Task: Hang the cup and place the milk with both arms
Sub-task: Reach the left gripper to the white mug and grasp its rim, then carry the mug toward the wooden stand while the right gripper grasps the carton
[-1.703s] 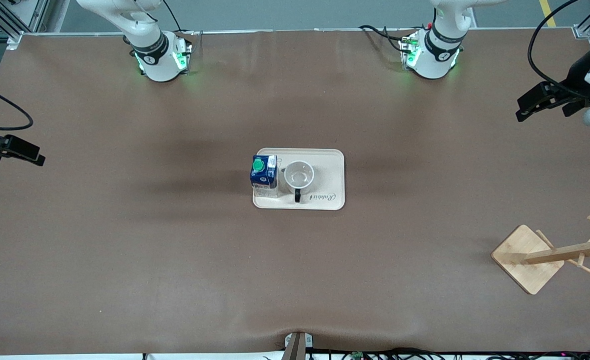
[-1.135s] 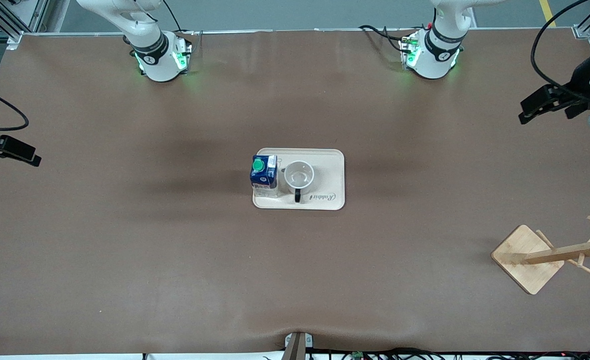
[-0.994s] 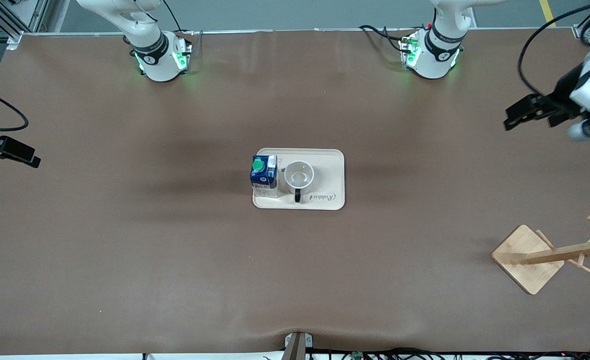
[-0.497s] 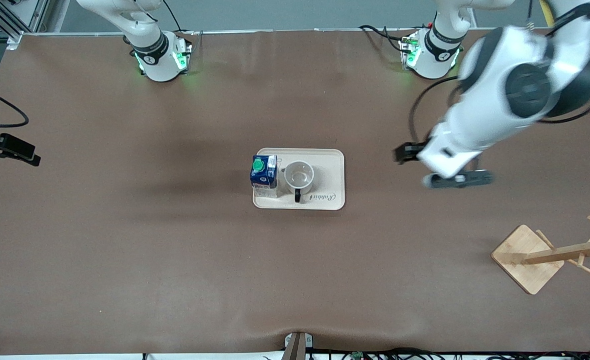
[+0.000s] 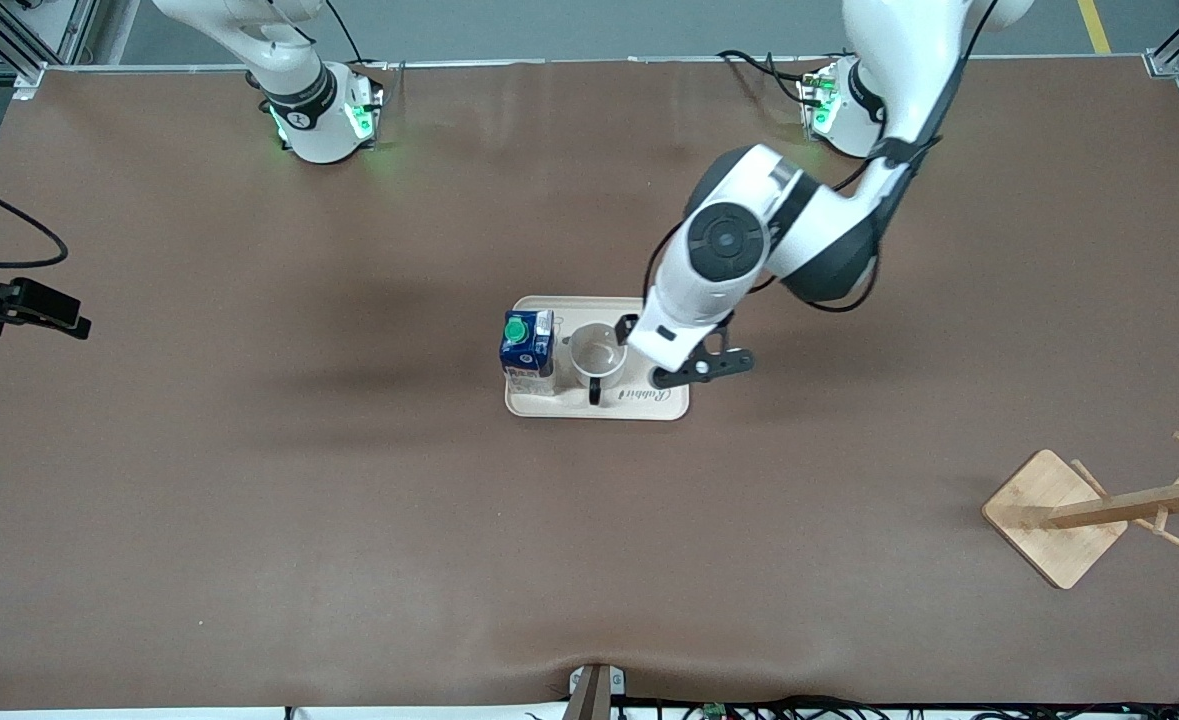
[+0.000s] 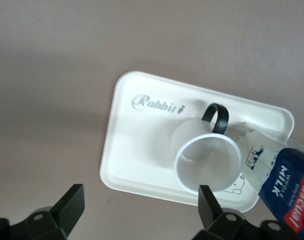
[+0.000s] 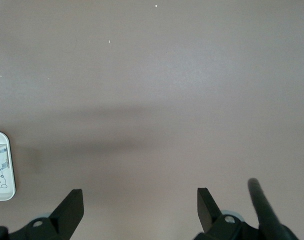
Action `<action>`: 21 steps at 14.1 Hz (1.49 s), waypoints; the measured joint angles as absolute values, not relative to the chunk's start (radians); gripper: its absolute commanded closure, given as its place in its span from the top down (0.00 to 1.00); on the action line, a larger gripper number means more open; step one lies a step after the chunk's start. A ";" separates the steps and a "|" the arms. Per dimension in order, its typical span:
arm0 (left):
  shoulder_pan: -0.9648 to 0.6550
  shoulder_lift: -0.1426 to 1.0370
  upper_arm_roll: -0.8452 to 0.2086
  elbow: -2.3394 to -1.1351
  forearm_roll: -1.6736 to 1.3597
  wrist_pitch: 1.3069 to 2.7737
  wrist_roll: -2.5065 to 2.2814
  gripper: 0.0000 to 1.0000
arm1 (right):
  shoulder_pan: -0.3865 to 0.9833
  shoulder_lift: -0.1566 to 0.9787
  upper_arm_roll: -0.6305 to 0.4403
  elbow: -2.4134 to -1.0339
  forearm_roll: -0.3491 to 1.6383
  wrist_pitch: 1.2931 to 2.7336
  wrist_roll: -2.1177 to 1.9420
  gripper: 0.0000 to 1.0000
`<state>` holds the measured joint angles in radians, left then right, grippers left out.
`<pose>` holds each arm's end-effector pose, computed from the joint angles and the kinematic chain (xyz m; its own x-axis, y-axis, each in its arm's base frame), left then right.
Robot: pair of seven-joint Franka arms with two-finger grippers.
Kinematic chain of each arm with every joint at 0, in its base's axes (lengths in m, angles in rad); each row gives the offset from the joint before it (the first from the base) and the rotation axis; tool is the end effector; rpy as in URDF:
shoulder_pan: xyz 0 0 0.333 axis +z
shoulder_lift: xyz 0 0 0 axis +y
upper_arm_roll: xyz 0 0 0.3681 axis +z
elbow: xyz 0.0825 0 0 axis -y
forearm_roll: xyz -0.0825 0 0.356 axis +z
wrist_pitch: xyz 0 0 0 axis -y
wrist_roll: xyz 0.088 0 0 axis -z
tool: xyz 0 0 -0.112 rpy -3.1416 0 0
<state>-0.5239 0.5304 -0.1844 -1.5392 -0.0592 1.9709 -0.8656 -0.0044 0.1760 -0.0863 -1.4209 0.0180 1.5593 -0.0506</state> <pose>0.5328 -0.4315 0.3961 0.9654 0.1973 -0.1707 0.2040 -0.9787 0.0225 0.5855 -0.0458 0.6392 0.9986 -0.0391 -0.0368 -0.0393 -0.9992 -0.0048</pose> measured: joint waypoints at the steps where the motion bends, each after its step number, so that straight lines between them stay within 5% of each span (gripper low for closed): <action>1: -0.541 0.557 -0.184 -1.539 -0.057 1.986 -0.871 1.00 | -0.004 0.179 -0.086 -1.421 0.018 1.559 -0.051 1.00; 3: -0.569 0.610 -0.184 -1.540 -0.040 2.029 -0.896 0.98 | -0.004 0.184 -0.086 -1.421 0.018 1.559 -0.051 1.00; 6: -0.602 0.678 -0.184 -1.538 0.025 2.101 -0.930 0.75 | -0.004 0.187 -0.086 -1.421 0.018 1.559 -0.051 1.00; 10: -0.608 0.696 -0.182 -1.530 0.047 2.111 -0.927 0.16 | -0.004 0.191 -0.085 -1.421 0.018 1.559 -0.052 1.00; 12: -0.608 0.696 -0.182 -1.529 0.048 2.111 -0.926 0.01 | 0.000 0.196 -0.081 -1.422 0.018 1.556 -0.054 1.00; 21: -0.598 0.686 -0.175 -1.502 0.048 2.100 -0.924 0.00 | 0.021 0.299 -0.076 -1.426 0.018 1.537 -0.106 1.00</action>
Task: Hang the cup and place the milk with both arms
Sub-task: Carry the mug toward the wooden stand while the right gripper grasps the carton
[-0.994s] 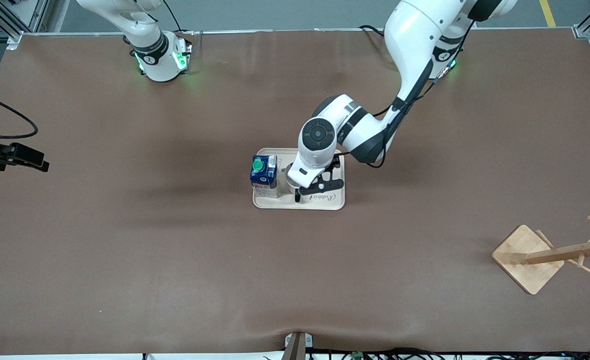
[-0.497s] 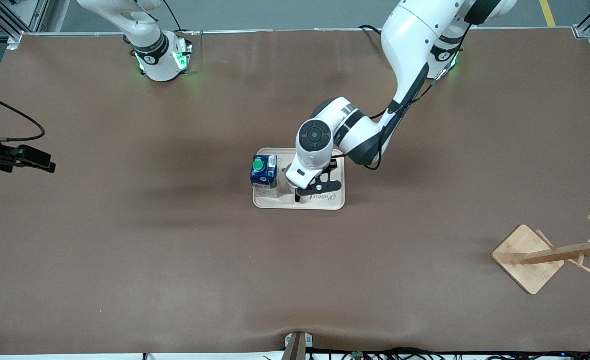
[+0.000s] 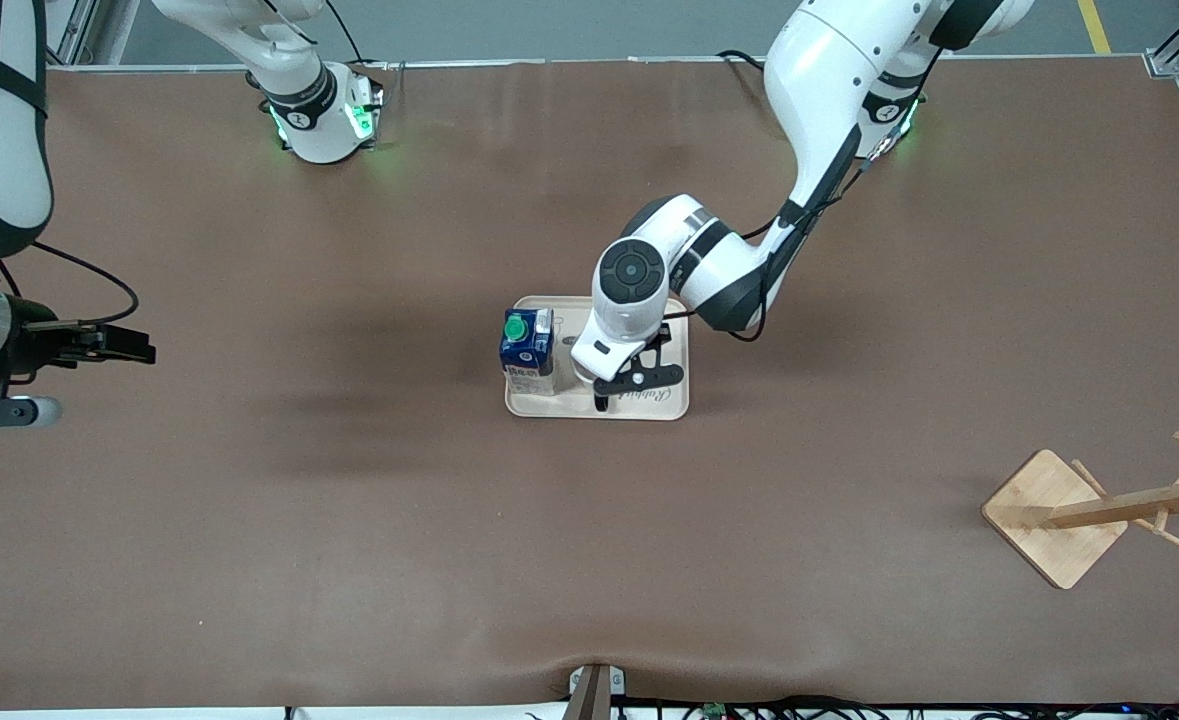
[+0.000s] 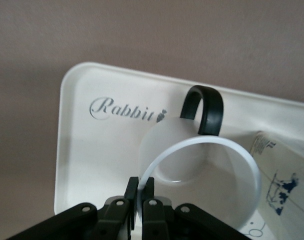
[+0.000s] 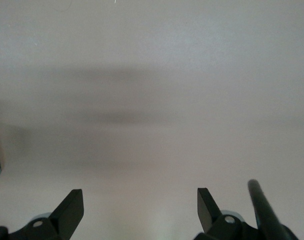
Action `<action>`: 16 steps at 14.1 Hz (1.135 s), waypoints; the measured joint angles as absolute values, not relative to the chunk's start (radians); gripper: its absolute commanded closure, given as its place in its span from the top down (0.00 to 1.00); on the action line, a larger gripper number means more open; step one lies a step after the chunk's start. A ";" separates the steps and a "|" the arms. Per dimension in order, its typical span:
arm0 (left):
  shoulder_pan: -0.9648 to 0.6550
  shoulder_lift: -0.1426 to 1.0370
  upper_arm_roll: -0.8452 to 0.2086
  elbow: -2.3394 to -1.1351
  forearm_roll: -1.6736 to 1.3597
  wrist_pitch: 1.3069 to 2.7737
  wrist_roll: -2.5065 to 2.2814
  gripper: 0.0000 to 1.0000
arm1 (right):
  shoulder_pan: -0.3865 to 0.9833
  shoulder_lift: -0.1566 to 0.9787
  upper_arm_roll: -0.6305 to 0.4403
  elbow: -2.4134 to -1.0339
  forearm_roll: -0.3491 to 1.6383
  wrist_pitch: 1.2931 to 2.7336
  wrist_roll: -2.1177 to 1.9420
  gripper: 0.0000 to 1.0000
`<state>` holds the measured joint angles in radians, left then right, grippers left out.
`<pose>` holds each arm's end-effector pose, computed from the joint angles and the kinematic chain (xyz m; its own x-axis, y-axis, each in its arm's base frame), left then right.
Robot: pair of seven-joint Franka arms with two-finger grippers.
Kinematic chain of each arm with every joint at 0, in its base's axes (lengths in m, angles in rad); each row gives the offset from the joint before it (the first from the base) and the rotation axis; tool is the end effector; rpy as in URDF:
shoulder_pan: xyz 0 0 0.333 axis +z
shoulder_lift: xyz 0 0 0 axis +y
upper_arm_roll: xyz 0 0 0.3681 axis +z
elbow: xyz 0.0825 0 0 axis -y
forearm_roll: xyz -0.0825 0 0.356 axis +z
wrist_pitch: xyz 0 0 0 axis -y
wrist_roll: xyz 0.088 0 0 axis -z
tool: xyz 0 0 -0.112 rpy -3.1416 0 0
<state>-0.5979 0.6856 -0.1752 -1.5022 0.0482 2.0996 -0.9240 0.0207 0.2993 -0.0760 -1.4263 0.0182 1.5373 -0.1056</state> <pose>0.5296 -0.4774 0.3130 0.9818 0.1590 -0.1036 0.1578 -0.9873 -0.0194 0.6167 -0.0248 0.5610 0.9813 0.0510 -0.1858 0.0490 -0.9987 -0.0153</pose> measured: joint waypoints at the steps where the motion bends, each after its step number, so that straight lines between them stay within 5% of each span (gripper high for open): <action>1: -0.588 0.669 -0.171 -1.494 0.049 2.069 -0.923 0.00 | 0.029 0.299 -0.076 -1.424 0.019 1.530 -0.106 1.00; 9: -0.315 0.405 -0.166 -1.478 0.016 1.784 -0.641 0.00 | 0.259 0.298 -0.062 -1.418 0.153 1.471 0.271 1.00; 16: -0.048 0.296 -0.169 -1.480 -0.010 1.636 -0.395 0.00 | 0.570 0.408 -0.057 -1.476 0.186 1.789 0.658 1.00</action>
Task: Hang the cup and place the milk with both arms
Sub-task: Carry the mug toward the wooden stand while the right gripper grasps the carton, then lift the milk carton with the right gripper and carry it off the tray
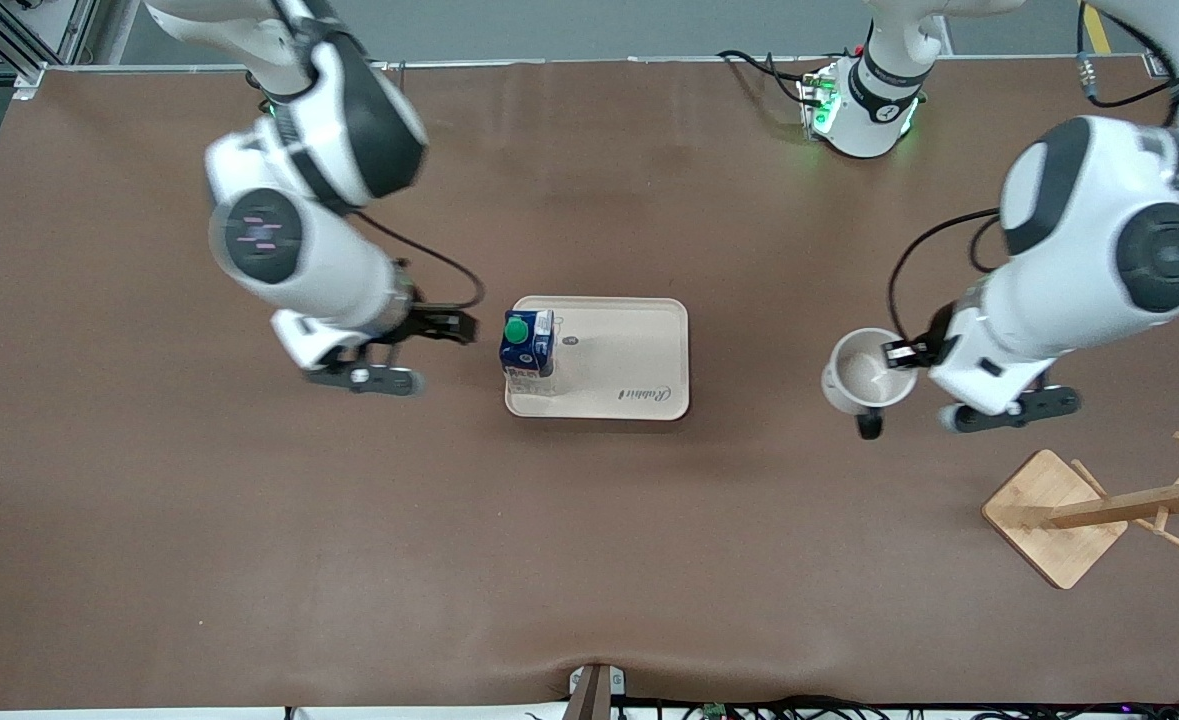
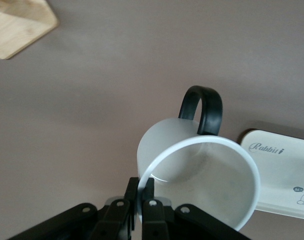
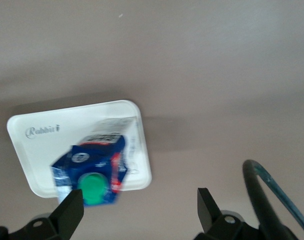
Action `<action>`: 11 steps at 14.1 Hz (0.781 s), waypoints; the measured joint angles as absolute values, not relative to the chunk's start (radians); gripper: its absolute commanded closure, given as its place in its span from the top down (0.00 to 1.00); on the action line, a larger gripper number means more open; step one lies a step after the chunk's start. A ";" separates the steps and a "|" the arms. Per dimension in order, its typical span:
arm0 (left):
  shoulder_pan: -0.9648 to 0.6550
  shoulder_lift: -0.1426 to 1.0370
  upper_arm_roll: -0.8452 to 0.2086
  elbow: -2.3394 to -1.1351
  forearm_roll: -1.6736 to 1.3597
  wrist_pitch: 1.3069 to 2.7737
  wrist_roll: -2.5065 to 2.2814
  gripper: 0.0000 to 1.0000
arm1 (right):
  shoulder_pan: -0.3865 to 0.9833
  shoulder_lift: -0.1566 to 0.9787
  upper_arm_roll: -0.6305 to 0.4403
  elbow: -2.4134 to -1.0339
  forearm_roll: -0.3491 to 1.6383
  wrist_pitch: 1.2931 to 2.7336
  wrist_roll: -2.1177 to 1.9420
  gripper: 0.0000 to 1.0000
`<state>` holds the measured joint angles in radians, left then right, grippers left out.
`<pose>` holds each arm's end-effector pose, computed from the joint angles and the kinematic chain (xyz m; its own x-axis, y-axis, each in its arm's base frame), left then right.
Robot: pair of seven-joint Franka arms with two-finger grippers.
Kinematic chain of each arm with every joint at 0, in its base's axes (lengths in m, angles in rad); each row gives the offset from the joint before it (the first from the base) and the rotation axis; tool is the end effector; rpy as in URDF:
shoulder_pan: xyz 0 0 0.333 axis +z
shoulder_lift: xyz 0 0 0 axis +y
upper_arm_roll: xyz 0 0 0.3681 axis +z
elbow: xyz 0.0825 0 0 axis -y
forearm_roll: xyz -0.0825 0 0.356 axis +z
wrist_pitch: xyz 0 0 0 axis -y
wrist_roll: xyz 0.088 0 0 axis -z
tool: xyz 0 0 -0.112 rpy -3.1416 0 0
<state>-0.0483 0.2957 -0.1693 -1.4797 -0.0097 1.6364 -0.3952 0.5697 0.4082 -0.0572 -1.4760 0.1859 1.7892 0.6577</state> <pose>0.6106 -0.1206 0.5487 0.9727 0.1796 -0.1467 0.1819 -0.9833 0.0023 0.5666 0.3455 0.4884 0.9685 -0.1813 -0.1705 -0.1942 -0.9790 -0.0623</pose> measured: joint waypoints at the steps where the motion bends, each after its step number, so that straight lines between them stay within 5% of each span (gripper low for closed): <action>1: -0.020 0.283 -0.169 -1.480 -0.012 1.617 -0.361 0.00 | 0.615 0.439 -0.057 -1.478 0.186 1.839 0.710 1.00; 11: 0.326 0.242 -0.164 -1.455 -0.044 1.591 0.130 0.00 | 0.688 0.510 -0.066 -1.479 0.186 1.917 0.769 1.00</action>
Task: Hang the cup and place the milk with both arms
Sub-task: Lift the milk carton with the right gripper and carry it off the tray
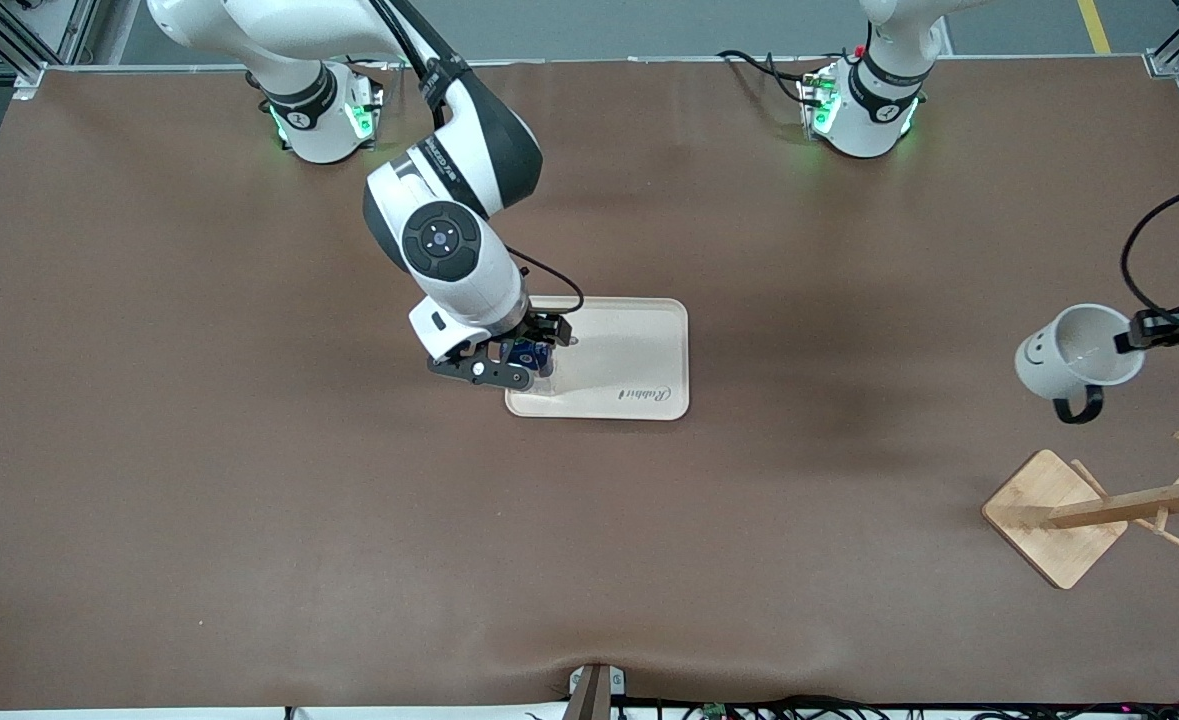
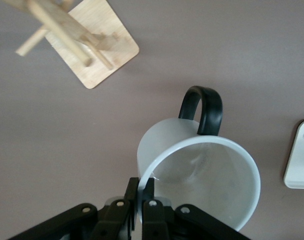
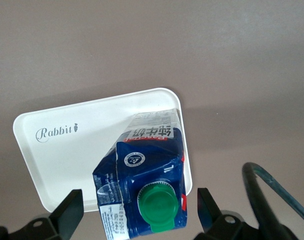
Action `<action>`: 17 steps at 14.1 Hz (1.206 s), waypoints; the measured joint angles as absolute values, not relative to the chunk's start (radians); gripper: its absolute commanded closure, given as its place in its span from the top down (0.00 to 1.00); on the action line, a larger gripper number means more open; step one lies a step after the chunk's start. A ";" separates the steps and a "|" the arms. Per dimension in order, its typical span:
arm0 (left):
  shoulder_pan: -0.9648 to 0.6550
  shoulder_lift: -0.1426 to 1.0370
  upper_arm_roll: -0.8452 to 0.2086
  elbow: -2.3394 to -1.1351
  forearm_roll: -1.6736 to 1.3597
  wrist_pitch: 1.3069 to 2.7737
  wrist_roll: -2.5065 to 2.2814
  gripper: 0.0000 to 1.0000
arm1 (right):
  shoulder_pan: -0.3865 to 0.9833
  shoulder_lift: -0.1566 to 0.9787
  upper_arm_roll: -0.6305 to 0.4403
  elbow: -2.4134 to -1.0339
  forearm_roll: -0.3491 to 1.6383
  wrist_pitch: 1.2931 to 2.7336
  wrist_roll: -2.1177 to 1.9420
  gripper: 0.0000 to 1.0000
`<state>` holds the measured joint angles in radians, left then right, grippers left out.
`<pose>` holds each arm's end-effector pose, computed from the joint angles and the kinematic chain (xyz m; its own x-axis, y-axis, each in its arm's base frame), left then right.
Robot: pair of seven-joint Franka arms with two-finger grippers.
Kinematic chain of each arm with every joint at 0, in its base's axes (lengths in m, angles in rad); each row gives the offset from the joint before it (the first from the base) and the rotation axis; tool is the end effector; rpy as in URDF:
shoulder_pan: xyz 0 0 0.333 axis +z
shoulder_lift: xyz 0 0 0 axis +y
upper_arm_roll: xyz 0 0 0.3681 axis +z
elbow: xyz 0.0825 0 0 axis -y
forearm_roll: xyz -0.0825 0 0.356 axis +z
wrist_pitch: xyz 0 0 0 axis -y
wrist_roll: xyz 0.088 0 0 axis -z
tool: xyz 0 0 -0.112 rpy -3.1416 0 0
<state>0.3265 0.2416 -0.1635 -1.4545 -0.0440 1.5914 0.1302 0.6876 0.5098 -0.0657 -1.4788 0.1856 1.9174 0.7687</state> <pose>0.5974 0.1063 0.5894 0.9954 0.0342 -0.0898 0.0427 -0.9946 0.0950 0.5480 0.4208 0.4283 0.9682 -0.2016 -0.1482 -0.2106 -0.9764 -0.0475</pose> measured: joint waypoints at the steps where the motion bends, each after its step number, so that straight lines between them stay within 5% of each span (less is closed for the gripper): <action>1: 0.344 0.244 -0.164 -1.454 -0.046 1.592 0.162 0.00 | 0.692 0.516 -0.066 -1.479 0.186 1.921 0.769 1.00; 4: 0.376 0.265 -0.163 -1.438 -0.078 1.598 0.199 0.00 | 0.700 0.529 -0.066 -1.489 0.186 1.946 0.769 1.00; 5: 0.386 0.279 -0.163 -1.423 -0.089 1.600 0.206 0.00 | 0.702 0.532 -0.066 -1.498 0.186 1.962 0.769 0.87; 8: 0.401 0.317 -0.163 -1.381 -0.102 1.618 0.213 0.00 | 0.706 0.533 -0.066 -1.527 0.185 1.995 0.769 0.14; 9: 0.406 0.326 -0.163 -1.375 -0.102 1.633 0.213 0.00 | 0.706 0.532 -0.066 -1.527 0.186 1.996 0.769 0.01; 13: 0.420 0.349 -0.163 -1.363 -0.103 1.696 0.213 0.00 | 0.705 0.527 -0.071 -1.515 0.186 1.975 0.769 0.01; 17: 0.446 0.352 -0.163 -1.362 -0.118 1.701 0.213 0.00 | 0.674 0.501 -0.080 -1.398 0.192 1.782 0.755 0.03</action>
